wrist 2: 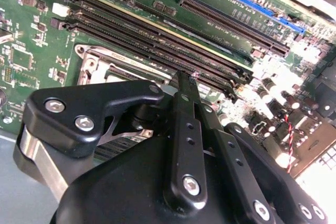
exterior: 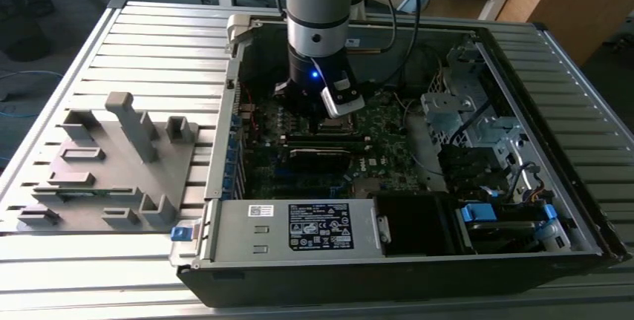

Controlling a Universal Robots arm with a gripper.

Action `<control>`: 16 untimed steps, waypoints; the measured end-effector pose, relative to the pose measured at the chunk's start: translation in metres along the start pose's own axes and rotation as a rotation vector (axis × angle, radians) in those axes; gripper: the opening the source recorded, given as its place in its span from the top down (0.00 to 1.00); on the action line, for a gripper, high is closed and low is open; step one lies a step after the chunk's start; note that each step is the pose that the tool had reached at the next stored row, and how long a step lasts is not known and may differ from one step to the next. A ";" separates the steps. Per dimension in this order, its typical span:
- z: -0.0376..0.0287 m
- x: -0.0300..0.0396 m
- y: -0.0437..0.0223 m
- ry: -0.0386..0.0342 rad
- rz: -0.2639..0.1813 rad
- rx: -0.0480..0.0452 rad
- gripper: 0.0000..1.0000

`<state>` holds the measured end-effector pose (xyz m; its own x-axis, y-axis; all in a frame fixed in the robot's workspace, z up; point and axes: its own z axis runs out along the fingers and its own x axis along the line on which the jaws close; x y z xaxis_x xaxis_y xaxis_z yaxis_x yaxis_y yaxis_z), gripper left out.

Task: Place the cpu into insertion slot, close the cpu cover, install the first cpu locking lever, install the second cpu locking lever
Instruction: 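Install the second cpu locking lever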

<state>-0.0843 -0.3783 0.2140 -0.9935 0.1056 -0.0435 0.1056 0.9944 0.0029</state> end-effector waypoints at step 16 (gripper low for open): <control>0.0041 0.0040 -0.0004 0.0000 0.000 0.0000 0.90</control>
<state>-0.0882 -0.3783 0.2096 -0.9935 0.1055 -0.0434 0.1055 0.9944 0.0029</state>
